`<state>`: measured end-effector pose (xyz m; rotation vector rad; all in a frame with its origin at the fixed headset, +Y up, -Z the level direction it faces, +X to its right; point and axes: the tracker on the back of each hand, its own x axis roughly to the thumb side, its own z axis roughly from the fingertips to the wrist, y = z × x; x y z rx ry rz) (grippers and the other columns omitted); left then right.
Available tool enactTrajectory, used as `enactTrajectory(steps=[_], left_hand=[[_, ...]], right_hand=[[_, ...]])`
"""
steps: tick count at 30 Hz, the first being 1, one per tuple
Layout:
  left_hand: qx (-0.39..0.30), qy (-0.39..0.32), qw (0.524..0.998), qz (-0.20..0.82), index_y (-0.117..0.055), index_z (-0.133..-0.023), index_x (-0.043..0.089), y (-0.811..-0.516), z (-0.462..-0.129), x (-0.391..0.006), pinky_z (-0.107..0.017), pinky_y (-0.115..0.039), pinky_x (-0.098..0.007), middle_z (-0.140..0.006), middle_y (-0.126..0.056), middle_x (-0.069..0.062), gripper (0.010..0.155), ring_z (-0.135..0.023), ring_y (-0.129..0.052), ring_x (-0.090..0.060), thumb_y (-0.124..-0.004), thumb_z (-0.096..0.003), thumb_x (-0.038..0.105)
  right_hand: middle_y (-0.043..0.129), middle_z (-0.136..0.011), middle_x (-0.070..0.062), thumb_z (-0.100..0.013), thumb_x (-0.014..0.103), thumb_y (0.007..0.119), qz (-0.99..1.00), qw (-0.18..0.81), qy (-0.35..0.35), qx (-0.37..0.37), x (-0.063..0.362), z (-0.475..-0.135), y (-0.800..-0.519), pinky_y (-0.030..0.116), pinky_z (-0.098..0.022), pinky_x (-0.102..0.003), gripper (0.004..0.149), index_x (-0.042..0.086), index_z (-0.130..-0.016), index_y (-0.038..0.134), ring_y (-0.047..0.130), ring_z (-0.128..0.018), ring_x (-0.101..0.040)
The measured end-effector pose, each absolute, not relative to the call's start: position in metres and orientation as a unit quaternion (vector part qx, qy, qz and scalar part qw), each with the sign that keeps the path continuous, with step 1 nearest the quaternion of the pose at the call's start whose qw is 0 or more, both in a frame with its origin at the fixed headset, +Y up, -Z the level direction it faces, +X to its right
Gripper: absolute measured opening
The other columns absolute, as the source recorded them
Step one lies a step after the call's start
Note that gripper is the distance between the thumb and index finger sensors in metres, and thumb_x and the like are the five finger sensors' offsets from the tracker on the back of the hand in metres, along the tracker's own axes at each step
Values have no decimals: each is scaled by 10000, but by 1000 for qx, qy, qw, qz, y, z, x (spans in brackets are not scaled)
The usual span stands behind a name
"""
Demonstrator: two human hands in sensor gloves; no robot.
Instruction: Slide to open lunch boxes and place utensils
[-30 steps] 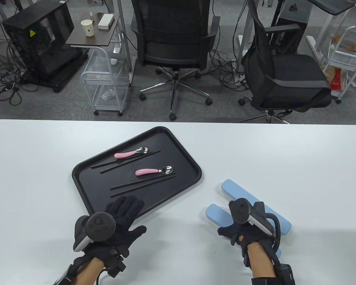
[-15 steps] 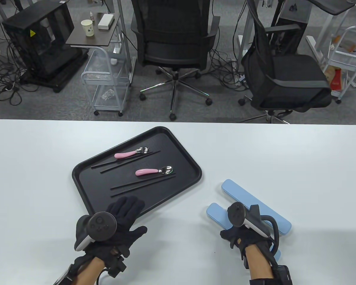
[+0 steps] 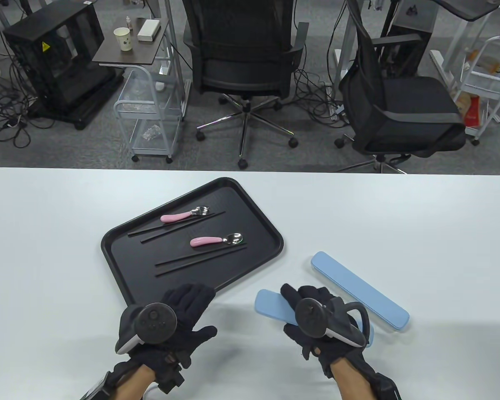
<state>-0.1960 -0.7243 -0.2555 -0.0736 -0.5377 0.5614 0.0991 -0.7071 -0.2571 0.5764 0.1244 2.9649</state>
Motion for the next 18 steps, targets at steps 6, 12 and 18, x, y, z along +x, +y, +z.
enactTrajectory(steps=[6, 12, 18], left_hand=[[-48, -303, 921, 239, -393, -1096, 274, -725, -248, -178, -719, -197, -606, -1161, -464, -44, 923, -1062, -360, -386, -890, -390, 601], [-75, -331, 914, 223, -385, -1094, 275, -733, -245, -165, -715, -225, -609, -1137, -518, -57, 915, -1052, -399, -391, -897, -397, 574], [-66, -340, 910, 229, -347, -1085, 228, -733, -244, -160, -718, -294, -617, -1038, -650, -59, 922, -1002, -536, -382, -909, -406, 497]], right_hand=[[524, -1048, -68, -429, 550, 864, 963, 45, 46, 262, 60, -240, -708, 536, -726, -604, 792, 414, -1066, 413, 648, -895, -333], [540, -1041, -68, -421, 556, 862, 954, 52, 49, 292, 42, -235, -715, 538, -724, -609, 794, 409, -1064, 422, 662, -891, -332], [573, -1027, -75, -411, 572, 853, 952, 58, 34, 297, 40, -233, -715, 556, -714, -608, 800, 356, -1069, 452, 690, -871, -335]])
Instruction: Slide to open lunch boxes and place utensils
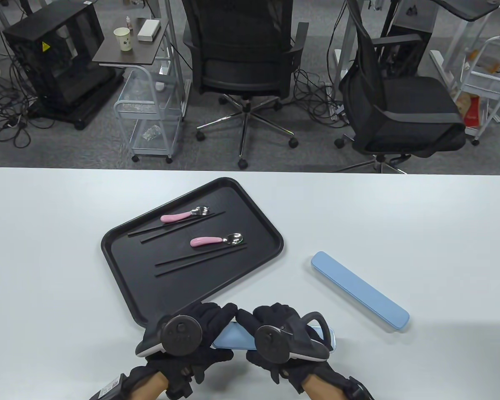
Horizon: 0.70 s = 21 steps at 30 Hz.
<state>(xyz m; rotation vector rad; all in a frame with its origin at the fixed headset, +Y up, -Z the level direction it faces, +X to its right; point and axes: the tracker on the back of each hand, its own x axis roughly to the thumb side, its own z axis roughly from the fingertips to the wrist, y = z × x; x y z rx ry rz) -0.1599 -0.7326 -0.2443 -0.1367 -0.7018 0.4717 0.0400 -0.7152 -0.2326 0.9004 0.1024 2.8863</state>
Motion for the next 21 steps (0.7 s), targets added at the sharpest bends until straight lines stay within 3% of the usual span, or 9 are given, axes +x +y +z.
enactTrajectory(steps=[2, 11, 17, 21], left_hand=[[-73, -339, 910, 227, -291, -1083, 223, -733, -245, -160, -715, -305, -620, -1019, -659, -60, 965, -991, -551, -380, -916, -399, 493], [-58, -321, 917, 232, -323, -1080, 202, -729, -251, -171, -720, -325, -608, -1000, -683, -46, 962, -978, -572, -360, -929, -382, 469], [-68, -290, 922, 246, -518, -1063, 218, -728, -261, -192, -718, -310, -608, -1020, -665, -65, 822, -995, -536, -371, -938, -389, 428], [-72, -272, 928, 245, -551, -1050, 237, -727, -265, -204, -723, -288, -605, -1031, -647, -56, 792, -1004, -514, -367, -945, -385, 411]], right_hand=[[571, -1028, -73, -409, 571, 853, 953, 55, 33, 297, 40, -233, -716, 558, -716, -605, 797, 363, -1068, 456, 690, -872, -331], [565, -1037, -73, -399, 526, 886, 961, 37, 27, 273, 57, -240, -714, 556, -714, -613, 798, 329, -1063, 489, 685, -902, -338], [546, -1058, -71, -406, 481, 909, 970, 51, 51, 232, 83, -254, -721, 521, -723, -633, 792, 341, -1058, 482, 638, -969, -367], [559, -1078, -72, -415, 465, 908, 973, 56, 57, 216, 92, -259, -723, 501, -728, -642, 791, 355, -1050, 449, 622, -1007, -387]])
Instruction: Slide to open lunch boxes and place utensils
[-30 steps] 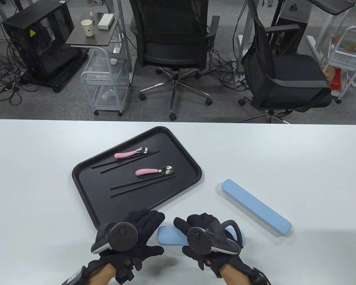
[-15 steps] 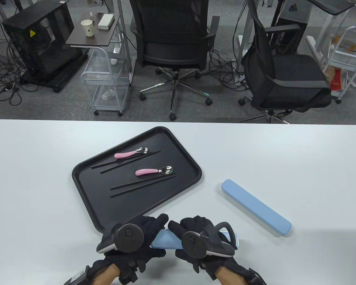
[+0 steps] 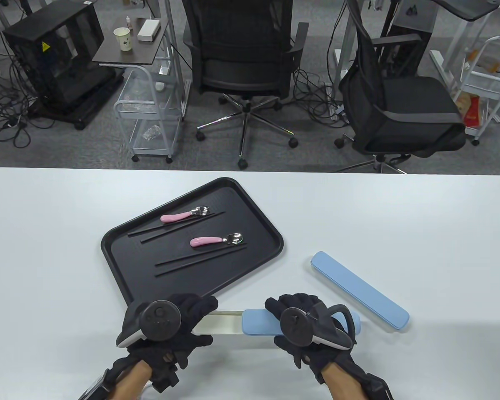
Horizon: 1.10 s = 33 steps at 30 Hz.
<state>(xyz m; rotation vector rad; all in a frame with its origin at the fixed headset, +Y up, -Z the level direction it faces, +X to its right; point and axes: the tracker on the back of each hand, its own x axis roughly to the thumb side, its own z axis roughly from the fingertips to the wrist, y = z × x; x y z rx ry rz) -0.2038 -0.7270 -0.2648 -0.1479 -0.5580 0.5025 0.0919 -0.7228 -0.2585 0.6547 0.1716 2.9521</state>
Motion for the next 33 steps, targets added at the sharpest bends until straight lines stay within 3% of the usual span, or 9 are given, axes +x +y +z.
enactTrajectory(steps=[7, 17, 24, 28, 31, 33], left_hand=[[-72, -242, 936, 247, -543, -1050, 282, -728, -272, -220, -724, -284, -602, -1055, -620, -46, 784, -1013, -493, -370, -950, -388, 382], [-82, -228, 937, 251, -508, -1057, 318, -733, -275, -225, -725, -274, -600, -1095, -573, -22, 786, -1021, -464, -370, -941, -404, 372], [-55, -201, 946, 248, -320, -1079, 266, -725, -276, -233, -729, -253, -588, -1135, -462, -15, 892, -1029, -418, -355, -917, -425, 370], [-21, -143, 956, 257, -408, -1080, 255, -710, -285, -251, -726, -268, -593, -1125, -527, -32, 808, -1018, -462, -369, -900, -444, 337], [-65, -68, 969, 228, -391, -1087, 253, -706, -300, -264, -727, -237, -590, -1140, -497, -36, 806, -1023, -437, -374, -889, -459, 335], [-56, -34, 974, 218, -432, -1085, 250, -708, -311, -270, -720, -237, -586, -1131, -533, -39, 784, -1010, -461, -377, -892, -456, 340]], right_hand=[[493, -1086, -79, -431, 485, 883, 980, 33, 54, 190, 100, -262, -724, 456, -739, -645, 789, 399, -1048, 399, 532, -1030, -396], [546, -1045, -72, -425, 503, 880, 979, 49, 54, 192, 105, -262, -723, 469, -736, -642, 785, 392, -1047, 415, 570, -1007, -388], [532, -1057, -79, -433, 480, 870, 981, 56, 44, 181, 111, -262, -717, 481, -734, -641, 791, 311, -1063, 422, 579, -1008, -388], [532, -1055, -87, -437, 476, 866, 984, 58, 33, 164, 120, -263, -713, 485, -733, -638, 792, 298, -1067, 420, 583, -1001, -392], [535, -1056, -88, -437, 478, 869, 985, 62, 34, 157, 124, -264, -713, 490, -731, -637, 790, 298, -1068, 427, 592, -998, -392], [546, -1055, -83, -431, 480, 882, 984, 68, 35, 158, 125, -265, -713, 494, -731, -633, 788, 309, -1065, 446, 599, -998, -391]])
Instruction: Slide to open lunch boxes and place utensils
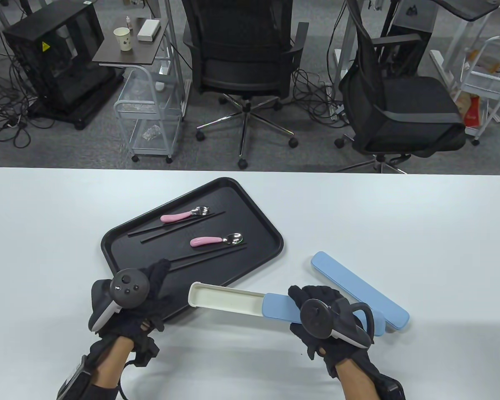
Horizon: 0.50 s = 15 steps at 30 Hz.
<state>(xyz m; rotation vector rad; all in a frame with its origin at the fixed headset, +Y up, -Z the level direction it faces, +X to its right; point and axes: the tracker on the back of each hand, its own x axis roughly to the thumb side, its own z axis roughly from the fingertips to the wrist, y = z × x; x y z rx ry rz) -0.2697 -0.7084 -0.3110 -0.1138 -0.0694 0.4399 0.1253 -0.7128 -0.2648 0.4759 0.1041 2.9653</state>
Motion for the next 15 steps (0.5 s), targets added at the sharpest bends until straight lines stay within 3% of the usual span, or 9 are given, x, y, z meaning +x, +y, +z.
enactTrajectory(steps=[8, 15], left_hand=[[-101, 50, 976, 187, -503, -1077, 266, -727, -366, -273, -714, -251, -580, -1127, -551, -33, 744, -999, -480, -374, -895, -453, 369], [-158, 91, 973, 142, -490, -1083, 288, -749, -389, -264, -721, -228, -572, -1156, -480, -4, 760, -1024, -426, -362, -894, -451, 402]], right_hand=[[544, -1060, -84, -431, 471, 892, 984, 75, 37, 160, 127, -264, -710, 483, -735, -633, 785, 316, -1066, 457, 591, -1003, -391], [547, -1059, -85, -431, 470, 894, 983, 73, 42, 161, 127, -264, -710, 480, -735, -634, 784, 317, -1066, 460, 589, -1004, -394]])
